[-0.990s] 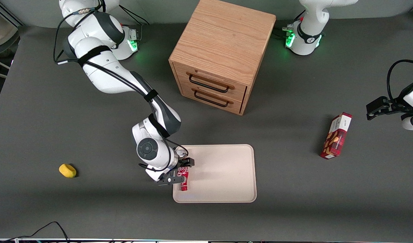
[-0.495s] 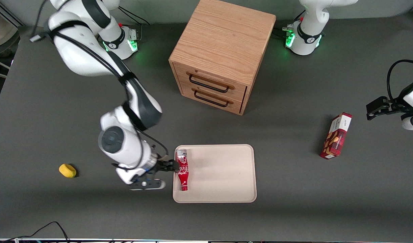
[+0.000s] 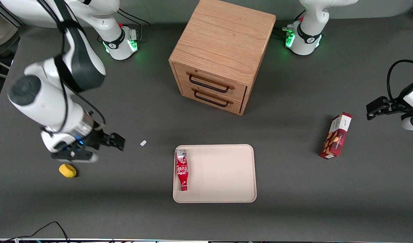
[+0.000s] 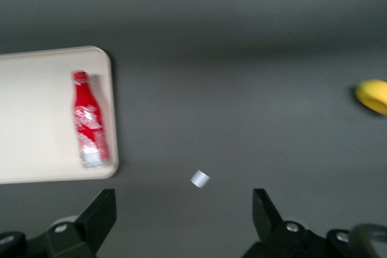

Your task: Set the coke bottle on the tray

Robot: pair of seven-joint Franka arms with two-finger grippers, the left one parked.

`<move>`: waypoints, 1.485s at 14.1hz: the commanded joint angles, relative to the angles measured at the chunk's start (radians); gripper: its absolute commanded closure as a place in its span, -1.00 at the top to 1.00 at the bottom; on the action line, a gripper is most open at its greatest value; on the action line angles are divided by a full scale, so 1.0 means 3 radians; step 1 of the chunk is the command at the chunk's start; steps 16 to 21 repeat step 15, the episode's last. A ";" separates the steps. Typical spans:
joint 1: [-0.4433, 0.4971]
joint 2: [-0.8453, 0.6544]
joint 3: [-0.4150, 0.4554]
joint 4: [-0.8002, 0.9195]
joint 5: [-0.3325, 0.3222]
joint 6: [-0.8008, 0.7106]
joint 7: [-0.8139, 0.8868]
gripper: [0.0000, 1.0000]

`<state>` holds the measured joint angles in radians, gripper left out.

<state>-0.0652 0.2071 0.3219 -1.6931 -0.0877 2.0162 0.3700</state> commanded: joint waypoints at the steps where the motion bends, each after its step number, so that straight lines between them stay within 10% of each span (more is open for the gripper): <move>1: -0.0211 -0.0720 0.0062 -0.0712 0.0153 -0.0032 -0.0327 1.00; 8: -0.0478 -0.0951 -0.0055 -0.0125 0.0287 -0.1284 -0.0783 1.00; 21: -0.0447 -0.0869 -0.0199 0.0070 0.0318 -0.1331 -0.0814 1.00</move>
